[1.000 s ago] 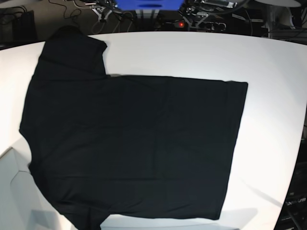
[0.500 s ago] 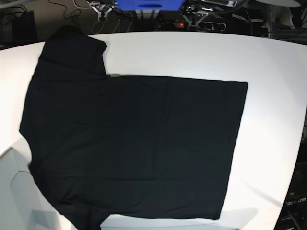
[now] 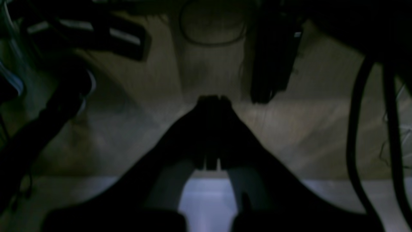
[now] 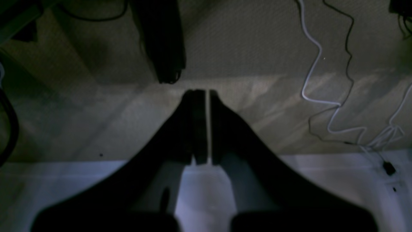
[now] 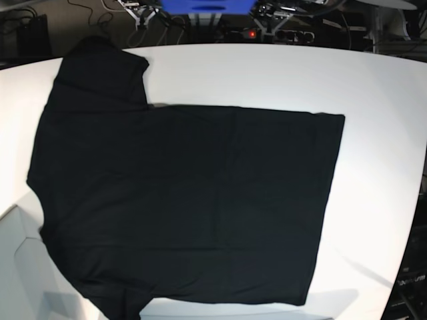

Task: Fold the T-shirt properly

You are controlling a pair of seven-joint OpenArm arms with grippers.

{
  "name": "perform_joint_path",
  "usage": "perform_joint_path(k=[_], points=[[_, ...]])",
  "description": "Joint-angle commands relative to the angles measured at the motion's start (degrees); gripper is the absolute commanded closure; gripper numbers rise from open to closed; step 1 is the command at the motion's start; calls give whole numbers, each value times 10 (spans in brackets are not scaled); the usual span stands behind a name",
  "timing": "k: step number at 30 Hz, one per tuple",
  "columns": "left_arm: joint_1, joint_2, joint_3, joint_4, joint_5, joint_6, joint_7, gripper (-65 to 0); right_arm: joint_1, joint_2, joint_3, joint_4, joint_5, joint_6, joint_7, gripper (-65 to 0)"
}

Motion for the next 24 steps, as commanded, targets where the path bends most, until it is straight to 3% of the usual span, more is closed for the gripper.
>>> perform_joint_path(k=[1,9,16,24], points=[[21,-14,-1,21,-1,3,4,0,-21,-1,-1,19,2,8,-3,0],[189,-58,-1,253,-7,3,4,0,-190,-2,-1,260,2,8,-7,0],[336,-127,3,479,-139,2,8,0,-357,0,-2,501,2,8,-8,0],[489,-214,-4,730,-231,6,4,0,-523,21,3,772,2,8,-8,0]])
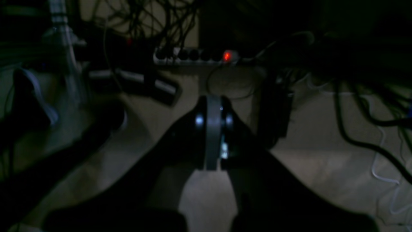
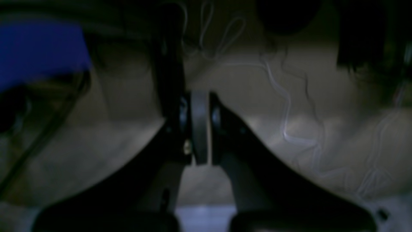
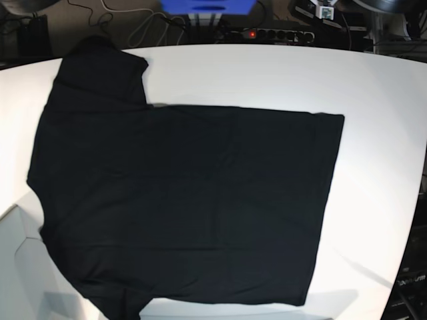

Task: Fold the T-shirt properly
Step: 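Lower both grippers to the shoulder corners of the black T-shirt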

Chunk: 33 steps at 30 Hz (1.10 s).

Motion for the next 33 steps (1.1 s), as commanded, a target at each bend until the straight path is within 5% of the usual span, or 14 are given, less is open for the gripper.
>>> perform_joint_path(k=[1,13,16,24,33], points=[[26,-12,-11,30,-9,-3,-12,0,-26,6,2,34,3,0,14,0],[64,28,-208,259,-38,-6,-6,0,-28,23,48,252,3,0,-6,0],[41,40,-232,295,-39,-6,-6,-5,5,23,54,256,3,0,-31,-52],[-65,54,-252,296,-39,-7,76,-317,68,23,53,256,3,1,-41,-325],[-211,76,-247,188,-39,-8,104,-352,93,27,54,256,2,1,-41,-340]])
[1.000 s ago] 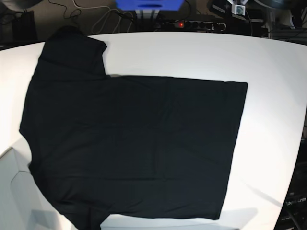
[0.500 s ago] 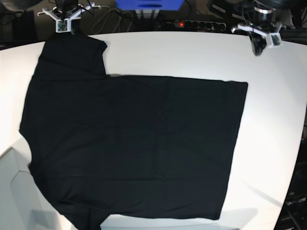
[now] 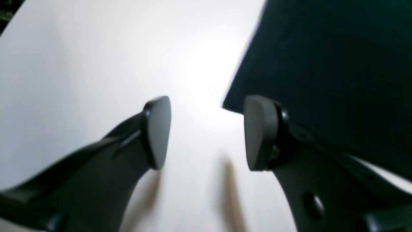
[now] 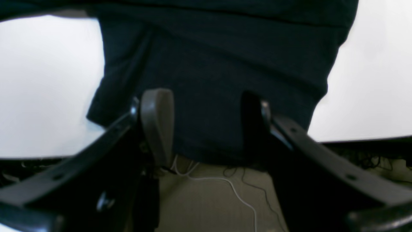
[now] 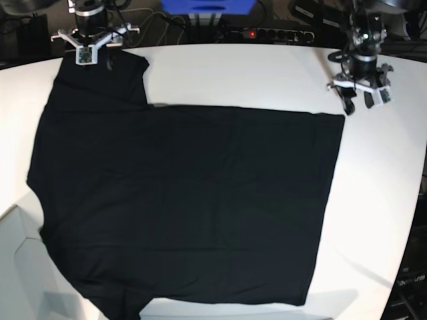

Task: Fold the T-shirt properly
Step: 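Lower both grippers to the shoulder corners of the black T-shirt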

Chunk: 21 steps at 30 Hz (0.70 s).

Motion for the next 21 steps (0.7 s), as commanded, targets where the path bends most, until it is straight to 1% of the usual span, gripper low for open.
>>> perform_joint_path(k=[1,3,6,8,17,21], points=[[-12,-6,-1,-2,-2,-2,-17,-352,-6,1,2,8,-1,1,13,-340],[-36,-6,11,-30,-2,-10,-17,-352,-6,1,2,8,-1,1,13,-340],[-63,-6,20,-58,0,-48,-17,-349,-6,1,2,8,-1,1,13,-340],[-74,-6,24,-69,1,-58,-17,-349,-6,1,2,8,-1,1,13,-340],[-92,-6,32,-129,1,-61,-17,-348,-7,1,2,5,-2,1,12,-340],[-92,-6,35,-136,0,-62,-17,-346,-7,1,2,5,-2,1,12,-342]])
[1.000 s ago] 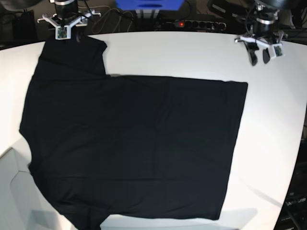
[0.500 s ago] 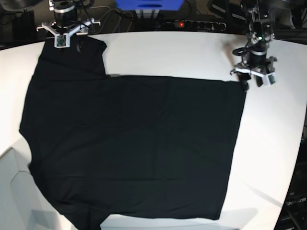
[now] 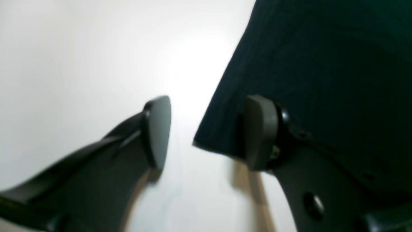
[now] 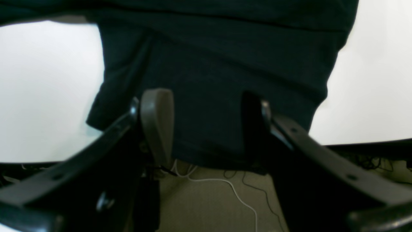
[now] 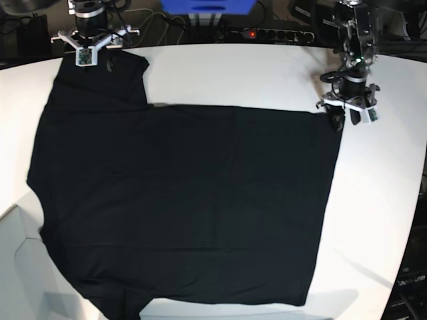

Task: Fold the T-shirt properly
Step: 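Lower both grippers to the shoulder corners of the black T-shirt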

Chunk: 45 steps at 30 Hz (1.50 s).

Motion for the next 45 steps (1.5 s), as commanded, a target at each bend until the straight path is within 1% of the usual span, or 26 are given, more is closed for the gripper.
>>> perform_joint_path(k=[1,3,8,13,14,23,26,27,29,32,35,37,39,41,45], points=[[5,-6,8,1,-3,-2,12,-345,-8,2,2,7,-2,1,12,-342],[6,-9,25,2,-3,-2,12,-315,-7,3,2,7,-2,1,12,-341],[10,-6,33,0,-4,-2,12,-195,-7,3,3,7,-3,1,12,-340],[10,-6,33,-2,-4,-2,12,-21,-6,-1,50,7,-2,1,17,-344],[10,-6,33,-1,-4,-2,12,0,-1,-1,57,8,-2,1,18,-344],[13,-6,29,4,-4,-2,12,0,46,3,121,-2,-1,3,12,-345],[20,-6,28,4,-4,-2,12,0,75,9,131,-27,-1,5,-9,-346],[20,-6,28,4,-4,-2,12,0,85,11,136,-35,-1,16,-17,-346],[22,-6,28,4,-4,-2,12,0,108,14,152,-52,-1,53,-34,-346],[23,-6,29,4,-4,-2,12,0,148,3,200,-73,-1,110,-54,-346],[23,-6,29,4,-4,-2,12,0,187,-9,249,-98,-2,166,-62,-346],[23,-6,29,4,-2,-2,12,0,204,-9,269,-119,-2,194,-76,-345],[24,-6,29,4,-2,-2,12,0,216,-9,280,-134,-2,215,-90,-345],[24,-6,29,4,-1,-2,12,0,218,-9,281,-143,-2,227,-95,-345],[24,-6,29,3,-1,-2,12,0,220,-9,278,-167,-2,230,-94,-345]])
